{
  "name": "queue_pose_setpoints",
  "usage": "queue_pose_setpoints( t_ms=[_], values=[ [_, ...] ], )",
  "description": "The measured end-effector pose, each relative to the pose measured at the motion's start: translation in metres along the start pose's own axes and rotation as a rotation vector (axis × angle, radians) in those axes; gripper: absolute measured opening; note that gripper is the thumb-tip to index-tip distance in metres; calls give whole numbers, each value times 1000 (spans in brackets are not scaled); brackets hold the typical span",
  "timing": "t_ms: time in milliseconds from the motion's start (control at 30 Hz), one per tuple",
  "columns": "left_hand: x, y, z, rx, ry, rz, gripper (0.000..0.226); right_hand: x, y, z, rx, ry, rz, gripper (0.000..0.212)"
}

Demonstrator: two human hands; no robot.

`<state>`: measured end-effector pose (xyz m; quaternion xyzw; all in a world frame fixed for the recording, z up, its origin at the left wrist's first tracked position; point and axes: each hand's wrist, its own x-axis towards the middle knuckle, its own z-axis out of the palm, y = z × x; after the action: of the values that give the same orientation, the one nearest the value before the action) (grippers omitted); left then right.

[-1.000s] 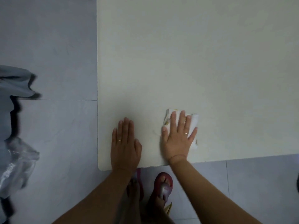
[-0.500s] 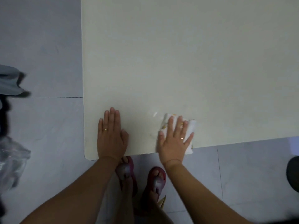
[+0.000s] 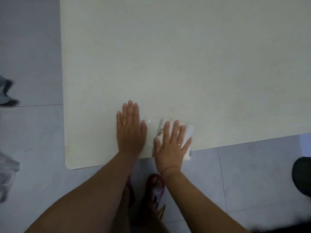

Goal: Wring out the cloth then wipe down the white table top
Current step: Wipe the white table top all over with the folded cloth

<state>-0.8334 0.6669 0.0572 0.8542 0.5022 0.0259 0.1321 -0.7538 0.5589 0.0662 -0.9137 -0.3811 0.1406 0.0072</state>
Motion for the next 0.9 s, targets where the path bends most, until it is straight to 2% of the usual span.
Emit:
queue_pose_setpoints(
  t_ms=[100, 167, 233, 300, 367, 400, 433, 500, 567, 633, 667, 700, 800, 833, 867, 900],
  values=[
    [6, 16, 12, 15, -8, -15, 58, -2, 21, 0, -95, -75, -423, 60],
    [5, 13, 16, 30, -3, -18, 59, 18, 64, -7, -115, -55, -512, 60],
    [6, 13, 18, 47, -9, -18, 60, 39, 101, -17, -137, -54, -378, 61],
    [6, 14, 20, 61, -10, -34, 61, 52, 115, -21, -78, -42, -135, 61],
    [7, 16, 20, 53, -11, -46, 61, 53, 90, -16, -7, -10, 82, 61],
    [7, 16, 19, 45, -11, -48, 61, 47, 69, -14, -4, -2, 112, 62],
    [7, 16, 18, 39, -10, -49, 61, 38, 47, -11, -16, 12, 50, 62],
    [7, 17, 17, 28, -13, -49, 61, 20, 14, -8, -70, -12, -239, 61],
    [7, 18, 15, 20, -11, -44, 59, 29, 21, -12, -91, -57, -517, 59],
    [8, 17, 15, 7, -4, -43, 58, 55, 48, -18, -150, -51, -655, 57],
    [8, 17, 15, -2, 2, -43, 58, 70, 61, -21, -178, -40, -627, 58],
    [8, 17, 15, -10, 7, -42, 58, 85, 70, -24, -174, -48, -510, 58],
    [7, 16, 16, -22, 19, -37, 58, 103, 54, -23, 2, 29, 15, 58],
    [8, 16, 16, -22, 25, -35, 58, 97, 35, -19, 7, 32, 73, 59],
    [8, 16, 15, -18, 25, -34, 58, 86, 15, -15, -11, 20, 24, 60],
    [8, 16, 15, -8, 17, -31, 59, 74, -1, -11, -41, 2, -99, 60]
  ],
)
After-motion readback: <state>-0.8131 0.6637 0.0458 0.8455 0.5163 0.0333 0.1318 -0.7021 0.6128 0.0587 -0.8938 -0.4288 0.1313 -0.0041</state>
